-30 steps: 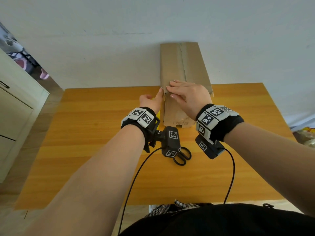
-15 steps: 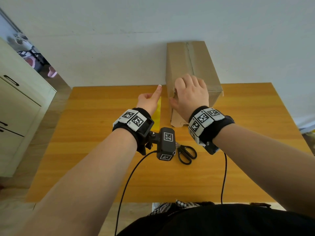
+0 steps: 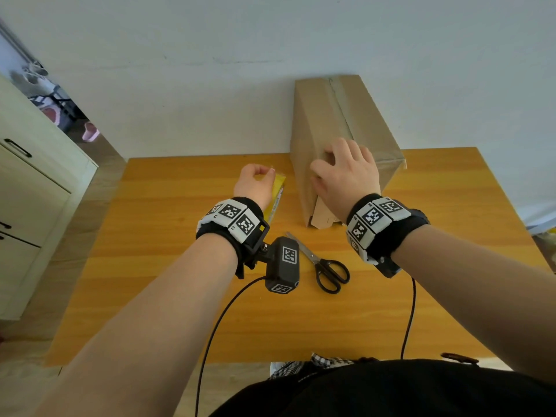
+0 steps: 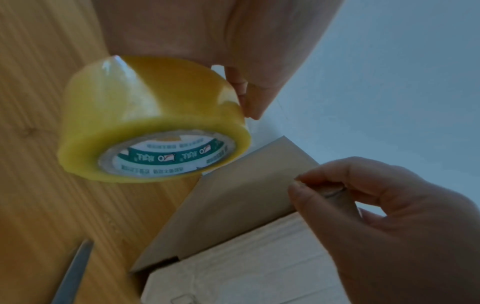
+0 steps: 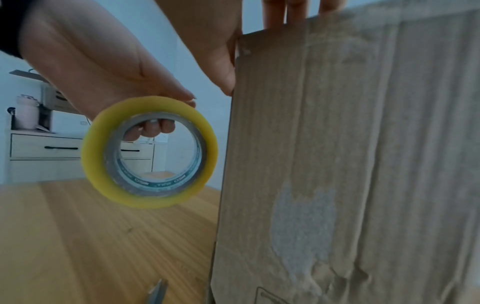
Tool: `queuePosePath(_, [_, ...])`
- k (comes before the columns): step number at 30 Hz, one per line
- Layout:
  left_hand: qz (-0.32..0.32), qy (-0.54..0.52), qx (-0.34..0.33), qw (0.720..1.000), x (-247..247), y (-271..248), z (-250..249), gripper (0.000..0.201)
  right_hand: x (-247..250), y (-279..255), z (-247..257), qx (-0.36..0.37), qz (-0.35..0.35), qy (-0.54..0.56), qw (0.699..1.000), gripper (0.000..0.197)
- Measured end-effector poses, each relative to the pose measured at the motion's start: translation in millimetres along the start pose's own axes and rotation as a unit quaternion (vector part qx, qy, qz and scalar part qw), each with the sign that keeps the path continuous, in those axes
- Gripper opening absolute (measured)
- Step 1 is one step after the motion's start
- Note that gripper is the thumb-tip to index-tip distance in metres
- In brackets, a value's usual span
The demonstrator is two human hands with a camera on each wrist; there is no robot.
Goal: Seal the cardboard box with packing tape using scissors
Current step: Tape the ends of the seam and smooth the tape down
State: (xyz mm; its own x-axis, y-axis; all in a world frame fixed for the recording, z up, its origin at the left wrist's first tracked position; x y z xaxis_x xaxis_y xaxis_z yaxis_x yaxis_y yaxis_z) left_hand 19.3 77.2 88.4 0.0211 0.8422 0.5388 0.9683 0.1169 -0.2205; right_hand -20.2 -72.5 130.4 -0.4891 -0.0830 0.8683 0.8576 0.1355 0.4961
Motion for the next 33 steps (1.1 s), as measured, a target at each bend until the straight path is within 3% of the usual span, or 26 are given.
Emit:
queuePosePath(7, [0.016, 0.023, -0.037, 0.999, -6.6, -2.1, -6.7, 0.026, 7.7, -4.7, -13.6, -0.037, 0.016, 0.089, 0.995, 0.013])
queuePosePath(10, [0.016, 0.017, -0.045, 0.999, -8.7, -3.5, -12.3, 0.024, 8.1, -6.2, -20.4, -0.058, 0.037, 0.142, 0.988, 0.036])
queuePosePath(17, [0.022, 0.027, -0.059, 0.998, -13.1, -4.8, -21.6, 0.026, 13.7, -8.4, -21.4, 0.015, 0.033, 0.142, 0.989, 0.035])
queuePosePath(22, [0.026, 0.029, -0.066, 0.997, -15.5, -6.1, -26.0, 0.026, 12.0, -15.1, -23.0, 0.017, 0.038, 0.131, 0.991, 0.044])
queuePosePath(24, [0.027, 0.025, -0.072, 0.997, -16.9, -5.9, -30.1, 0.026, 15.0, -17.4, -31.7, -0.050, 0.029, 0.119, 0.991, 0.053])
queuePosePath(26, [0.030, 0.020, -0.076, 0.996, -19.6, -6.8, -34.6, 0.027, 17.9, -22.8, -49.8, -0.177, 0.015, 0.124, 0.976, 0.062])
queuePosePath(29, [0.043, 0.017, -0.061, 0.997, -25.5, -10.0, -39.3, 0.036, 17.5, -33.2, -72.2, -0.343, 0.015, 0.188, 0.920, 0.068])
queuePosePath(33, [0.049, 0.036, -0.045, 0.997, -30.2, -13.3, -44.2, 0.054, 12.9, -37.0, -86.4, -0.435, 0.010, 0.282, 0.855, 0.072])
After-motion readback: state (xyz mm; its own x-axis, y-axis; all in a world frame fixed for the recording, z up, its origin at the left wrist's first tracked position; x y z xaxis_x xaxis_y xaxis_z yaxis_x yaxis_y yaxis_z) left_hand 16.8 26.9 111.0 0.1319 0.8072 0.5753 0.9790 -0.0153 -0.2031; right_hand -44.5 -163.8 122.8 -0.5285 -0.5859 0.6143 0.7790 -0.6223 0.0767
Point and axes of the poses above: each hand's wrist, its own y-axis towards the middle knuckle, its own x-axis out of the back of the hand, z = x × y, the point moved 6 cm from there along y, towards the middle knuckle, and after that the axes turned 3 degrees about -z, right-handed, at the moved point
